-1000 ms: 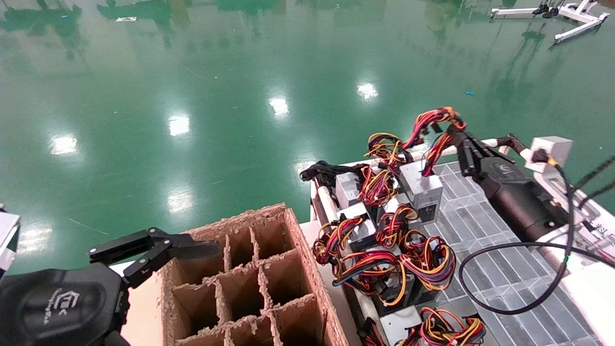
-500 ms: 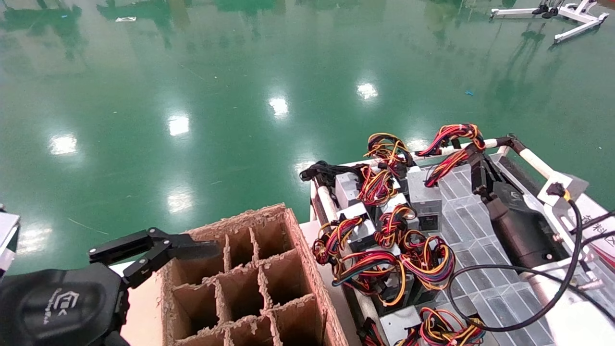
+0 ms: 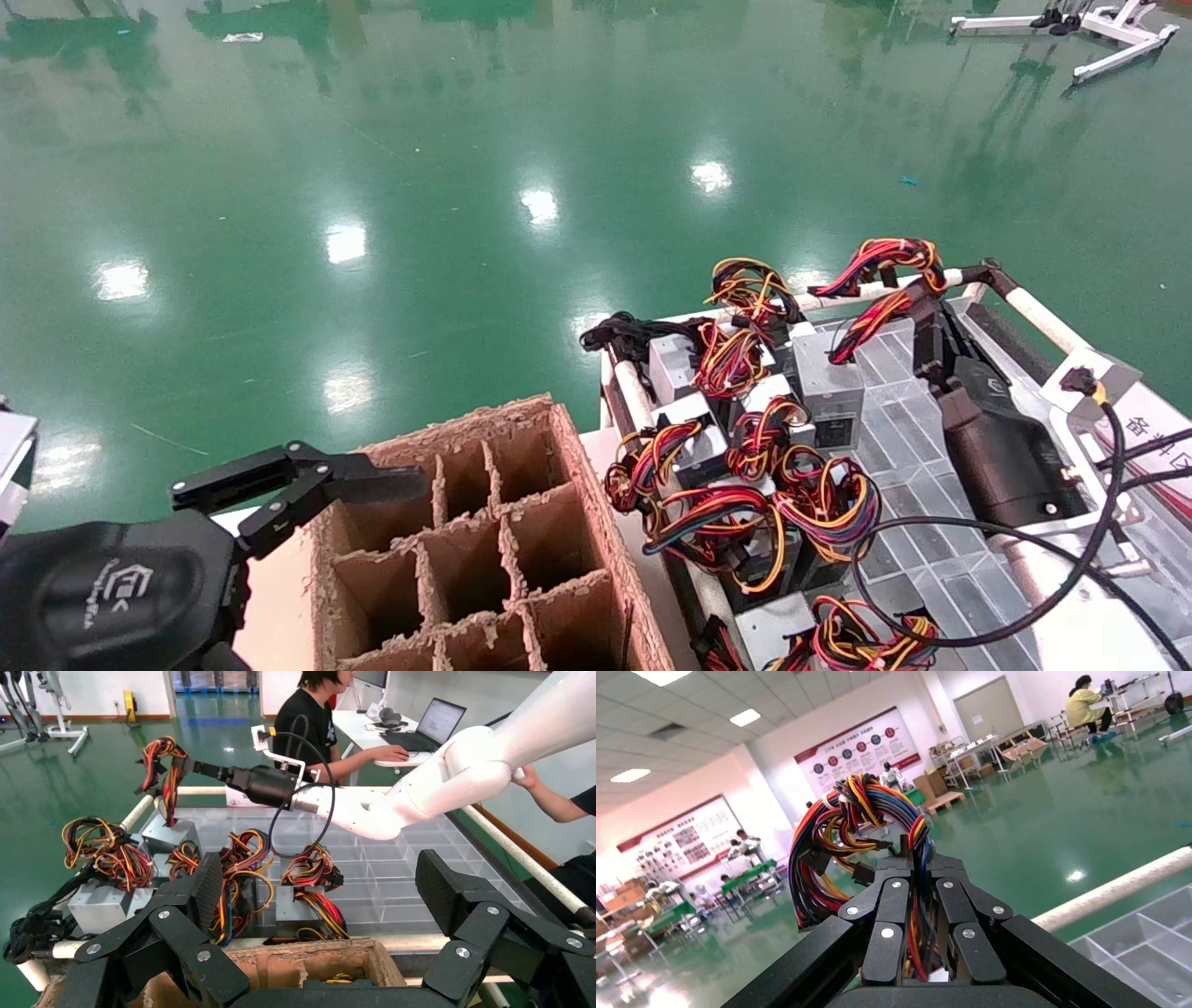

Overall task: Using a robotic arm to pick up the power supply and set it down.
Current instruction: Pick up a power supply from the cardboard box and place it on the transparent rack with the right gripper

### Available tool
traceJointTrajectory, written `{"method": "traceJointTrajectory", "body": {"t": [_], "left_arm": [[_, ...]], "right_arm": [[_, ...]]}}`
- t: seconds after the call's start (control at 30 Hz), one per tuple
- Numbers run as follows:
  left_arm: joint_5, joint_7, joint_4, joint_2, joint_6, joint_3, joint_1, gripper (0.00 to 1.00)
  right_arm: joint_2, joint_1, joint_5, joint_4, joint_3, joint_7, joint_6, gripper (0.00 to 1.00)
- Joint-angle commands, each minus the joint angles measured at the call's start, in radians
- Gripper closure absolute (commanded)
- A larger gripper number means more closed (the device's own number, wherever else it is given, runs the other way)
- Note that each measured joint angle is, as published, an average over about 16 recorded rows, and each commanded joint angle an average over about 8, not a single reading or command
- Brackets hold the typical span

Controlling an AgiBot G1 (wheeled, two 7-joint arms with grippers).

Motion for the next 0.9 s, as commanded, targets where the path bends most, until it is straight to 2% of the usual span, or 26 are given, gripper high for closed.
{"method": "traceJointTrajectory", "body": {"t": [0.03,0.4,0.9], "left_arm": [[0.000,0.000,0.000,0.000,0.000,0.000,0.000,0.00],[0.000,0.000,0.000,0.000,0.000,0.000,0.000,0.00],[0.000,0.000,0.000,0.000,0.000,0.000,0.000,0.00]], "right_arm": [[-0.007,0.001,0.009,0.004,0.006,-0.001,-0.003,1.00],[-0.050,0.009,0.021,-0.001,0.015,-0.039,0.026,1.00],[-0.015,-0.038,0.011,0.003,0.007,-0.083,-0.034,1.00]]}}
